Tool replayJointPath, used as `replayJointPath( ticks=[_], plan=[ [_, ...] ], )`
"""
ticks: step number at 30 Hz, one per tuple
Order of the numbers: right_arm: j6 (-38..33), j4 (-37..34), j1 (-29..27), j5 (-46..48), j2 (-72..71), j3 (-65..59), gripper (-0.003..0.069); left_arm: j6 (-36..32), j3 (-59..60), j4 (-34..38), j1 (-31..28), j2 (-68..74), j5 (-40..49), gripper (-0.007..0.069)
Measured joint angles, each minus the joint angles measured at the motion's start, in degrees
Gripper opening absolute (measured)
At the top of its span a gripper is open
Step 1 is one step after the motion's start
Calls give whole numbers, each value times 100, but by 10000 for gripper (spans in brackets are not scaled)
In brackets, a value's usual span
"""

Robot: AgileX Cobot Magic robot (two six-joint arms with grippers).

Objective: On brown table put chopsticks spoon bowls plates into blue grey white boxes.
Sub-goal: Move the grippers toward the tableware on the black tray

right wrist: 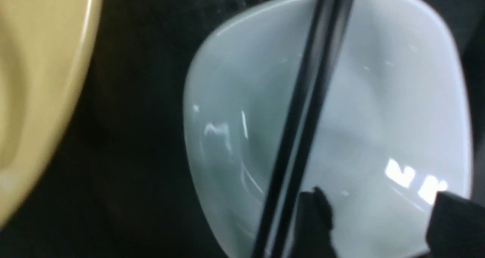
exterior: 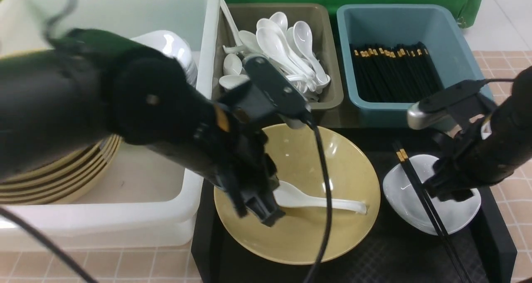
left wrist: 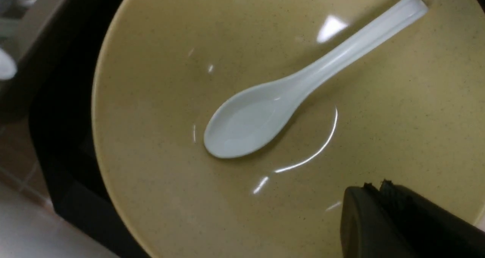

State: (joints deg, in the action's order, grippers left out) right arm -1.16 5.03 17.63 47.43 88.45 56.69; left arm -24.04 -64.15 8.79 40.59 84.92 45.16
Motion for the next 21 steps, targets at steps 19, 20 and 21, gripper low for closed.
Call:
replayJointPath(
  ticks=[19, 20, 21],
  plan=[
    [-188, -400, 80, -193, 869, 212, 344, -42, -13, -86, 6, 509, -95, 1],
    [-193, -400, 80, -193, 869, 212, 288, -44, -13, -86, 6, 509, -100, 1],
    [-190, -400, 80, -188, 869, 212, 254, -52, -13, -86, 6, 509, -100, 1]
  ],
)
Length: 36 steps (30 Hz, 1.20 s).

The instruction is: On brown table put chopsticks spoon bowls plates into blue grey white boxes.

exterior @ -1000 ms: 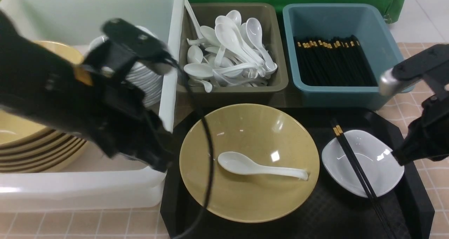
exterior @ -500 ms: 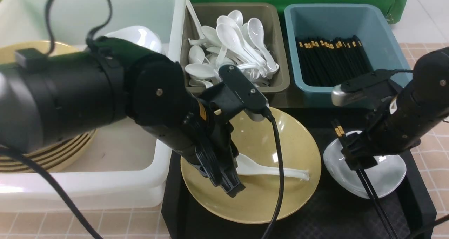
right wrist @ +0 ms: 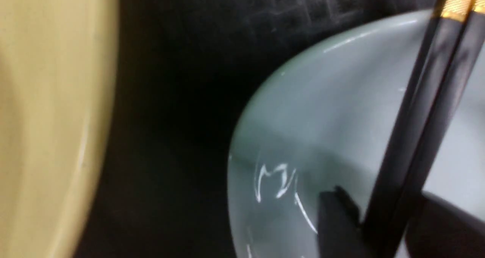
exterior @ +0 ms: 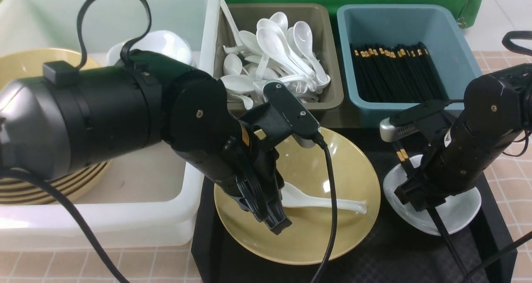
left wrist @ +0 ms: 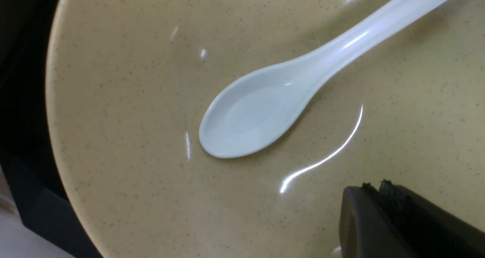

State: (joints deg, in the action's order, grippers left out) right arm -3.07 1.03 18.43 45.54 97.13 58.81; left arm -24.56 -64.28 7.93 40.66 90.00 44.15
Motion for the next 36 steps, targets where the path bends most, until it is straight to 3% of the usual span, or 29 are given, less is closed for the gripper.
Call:
replayJointPath(
  ticks=[2, 7, 13, 18, 25, 30, 35, 36],
  plan=[
    [-10, 0, 0, 10, 0, 0, 155, -9, 0, -5, 0, 0, -5, 1],
    [-10, -11, 0, 176, -62, 65, 158, 10, 0, -26, 0, 0, -31, 1],
    [-169, -15, 0, 418, -789, 777, 158, 513, -388, 83, -299, 38, -450, 1],
    [-181, -31, -115, -336, -915, 1634, 158, 460, -1215, 202, -788, 437, -1063, 1],
    [157, -31, -584, -2743, 333, 2951, 158, 437, -2647, 579, -1150, 1202, -2315, 1],
    [203, -31, -784, -3006, 1356, 3647, 158, 331, -2700, 577, -1150, 1248, -2425, 1],
    [366, -31, -1042, -2416, 2233, 4380, 228, 363, -2700, 85, -1150, 1124, -1712, 1],
    [453, -31, -1085, -2045, 2299, 4549, 289, 437, -2700, -94, -1150, 1013, -1387, 1]
  ],
)
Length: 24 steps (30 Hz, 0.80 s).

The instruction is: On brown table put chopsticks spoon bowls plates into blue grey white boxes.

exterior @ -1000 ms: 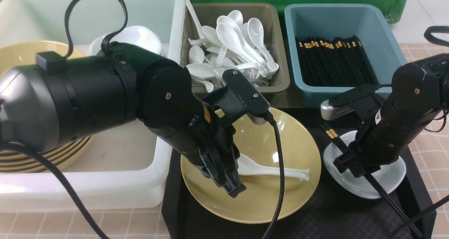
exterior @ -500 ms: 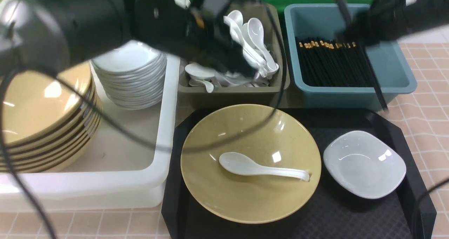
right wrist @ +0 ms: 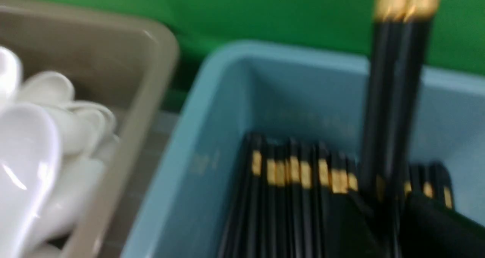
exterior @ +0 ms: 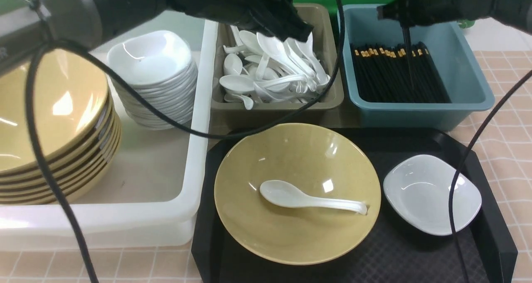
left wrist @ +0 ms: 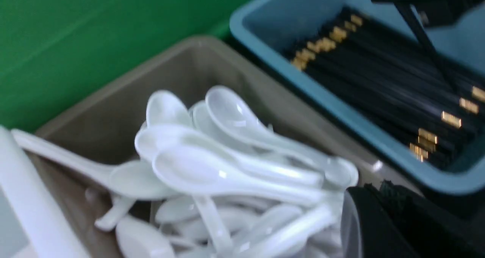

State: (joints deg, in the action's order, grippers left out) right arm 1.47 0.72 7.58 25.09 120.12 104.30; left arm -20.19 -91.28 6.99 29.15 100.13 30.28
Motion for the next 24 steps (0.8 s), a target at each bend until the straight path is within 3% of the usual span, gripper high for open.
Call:
replayJointPath(
  ticks=[1, 4, 8, 13, 18, 24],
  plan=[
    [9, 0, -4, 60, 1, 24, 298, 24, 0, -28, 0, -16, 50, 1],
    [-9, 7, -3, 1287, -15, 526, 456, 411, 93, -522, 0, -397, 918, 1],
    [-895, -143, 194, 3116, -210, 1103, 559, 1017, 878, -1065, 0, -1121, 1492, 1],
    [-2068, -828, 657, 4404, -545, 1118, 575, 1434, 2159, -1159, 0, -2005, 1303, 1],
    [-2435, -1007, 1201, 4556, -1181, 477, 575, 1529, 3332, -1103, 0, -2895, 1173, 1],
    [-3508, -1017, 2049, 4580, -1882, -939, 575, 1534, 4554, -1059, 0, -3729, 780, 1]
  ],
)
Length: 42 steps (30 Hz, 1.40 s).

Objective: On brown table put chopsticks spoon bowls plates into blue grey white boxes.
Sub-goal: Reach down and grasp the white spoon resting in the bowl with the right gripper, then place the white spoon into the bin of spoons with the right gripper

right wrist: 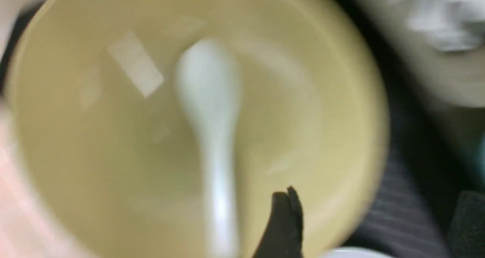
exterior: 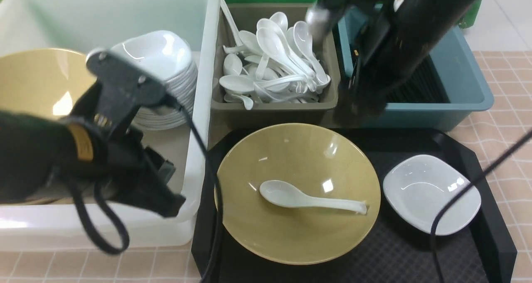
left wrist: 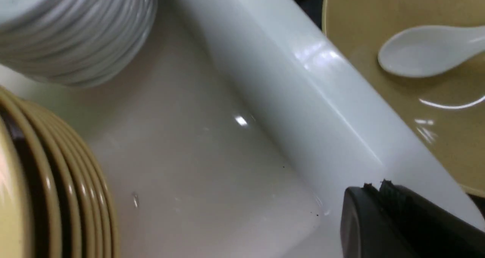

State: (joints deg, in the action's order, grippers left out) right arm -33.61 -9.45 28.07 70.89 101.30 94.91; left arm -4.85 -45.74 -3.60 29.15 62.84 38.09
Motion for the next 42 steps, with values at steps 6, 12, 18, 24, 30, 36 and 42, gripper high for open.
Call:
replayJointPath(
  ticks=[6, 12, 18, 24, 30, 36, 42],
  plan=[
    [-1064, -8, 644, -124, 218, -788, 575, 0, 194, 255, 0, -86, -711, 1],
    [-1455, 36, 787, -585, 807, -824, 575, 0, 198, 279, 0, -90, -932, 1],
    [-1467, 232, 794, -786, 1351, -824, 536, 0, 205, 285, 0, -79, -945, 1],
    [-1477, 246, 800, -719, 1393, -698, 208, 284, 70, 515, 0, 196, -757, 1],
    [-1357, 319, 793, -576, 1386, 20, 170, 313, -621, 870, -437, 614, -202, 1],
    [-661, 420, 455, -1314, 1350, 1492, 170, -638, -1266, 1746, -1484, 950, 42, 1],
    [931, 433, 40, -3304, 1691, 1992, 170, -1431, -1449, 2692, -1680, 1118, -192, 1]
  ],
)
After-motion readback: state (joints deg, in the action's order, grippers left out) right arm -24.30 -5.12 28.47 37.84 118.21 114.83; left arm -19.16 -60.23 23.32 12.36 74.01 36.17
